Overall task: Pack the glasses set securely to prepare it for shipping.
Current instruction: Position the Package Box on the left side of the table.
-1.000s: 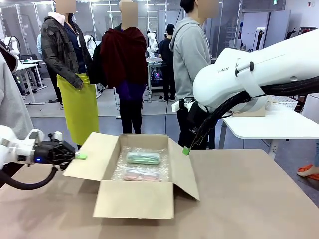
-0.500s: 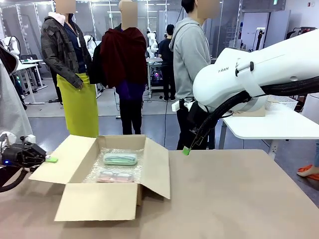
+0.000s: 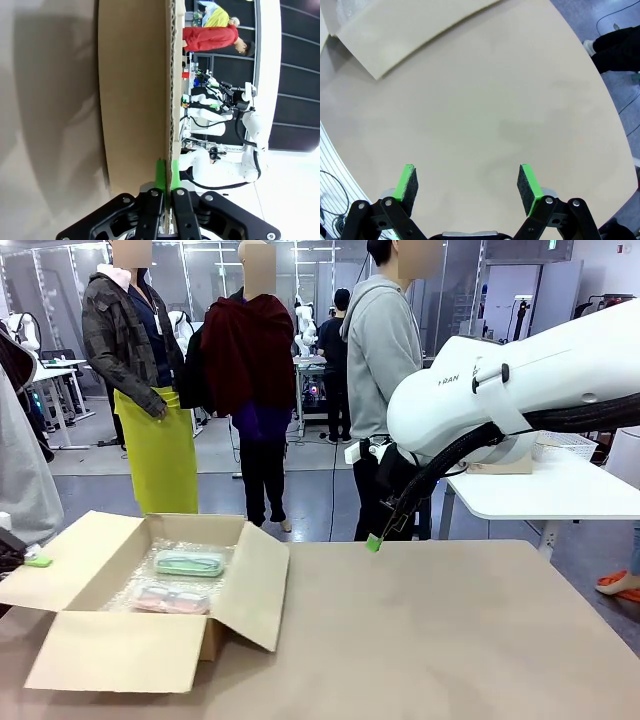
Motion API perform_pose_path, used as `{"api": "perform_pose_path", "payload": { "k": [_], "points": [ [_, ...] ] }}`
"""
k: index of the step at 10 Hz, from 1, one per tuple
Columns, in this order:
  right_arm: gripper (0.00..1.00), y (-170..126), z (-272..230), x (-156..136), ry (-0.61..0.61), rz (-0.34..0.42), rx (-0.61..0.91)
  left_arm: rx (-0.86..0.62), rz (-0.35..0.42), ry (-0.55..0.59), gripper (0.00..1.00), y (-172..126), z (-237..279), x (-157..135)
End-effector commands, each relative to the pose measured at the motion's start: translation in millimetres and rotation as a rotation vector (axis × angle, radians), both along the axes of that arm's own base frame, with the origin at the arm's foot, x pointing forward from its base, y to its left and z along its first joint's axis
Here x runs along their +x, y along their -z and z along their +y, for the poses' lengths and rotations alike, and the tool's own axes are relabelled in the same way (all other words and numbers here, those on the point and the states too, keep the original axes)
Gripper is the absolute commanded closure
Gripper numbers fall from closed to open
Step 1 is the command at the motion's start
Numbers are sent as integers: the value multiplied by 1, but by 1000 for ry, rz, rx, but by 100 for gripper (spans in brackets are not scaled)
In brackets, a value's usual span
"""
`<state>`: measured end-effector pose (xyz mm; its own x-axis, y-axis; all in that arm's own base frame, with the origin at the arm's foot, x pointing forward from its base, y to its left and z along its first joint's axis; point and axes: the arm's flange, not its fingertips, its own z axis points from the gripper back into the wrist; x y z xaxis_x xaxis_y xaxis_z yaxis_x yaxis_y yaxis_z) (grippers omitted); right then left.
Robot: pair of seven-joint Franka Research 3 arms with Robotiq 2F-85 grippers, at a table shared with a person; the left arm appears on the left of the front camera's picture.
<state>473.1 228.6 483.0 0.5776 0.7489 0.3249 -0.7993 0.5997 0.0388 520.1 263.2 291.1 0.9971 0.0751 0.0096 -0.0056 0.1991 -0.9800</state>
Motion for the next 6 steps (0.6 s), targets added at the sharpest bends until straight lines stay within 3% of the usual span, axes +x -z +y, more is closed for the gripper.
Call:
{"api": "perform_pose_path", "payload": {
  "k": [1, 6],
  "points": [
    [0, 0, 0, -2, 3, 4, -14, -19, 32, -8, 97, -3, 32, 6],
    [0, 0, 0, -2, 3, 4, -14, 29, 45, -8, 97, -7, 62, 0]
  ]
}}
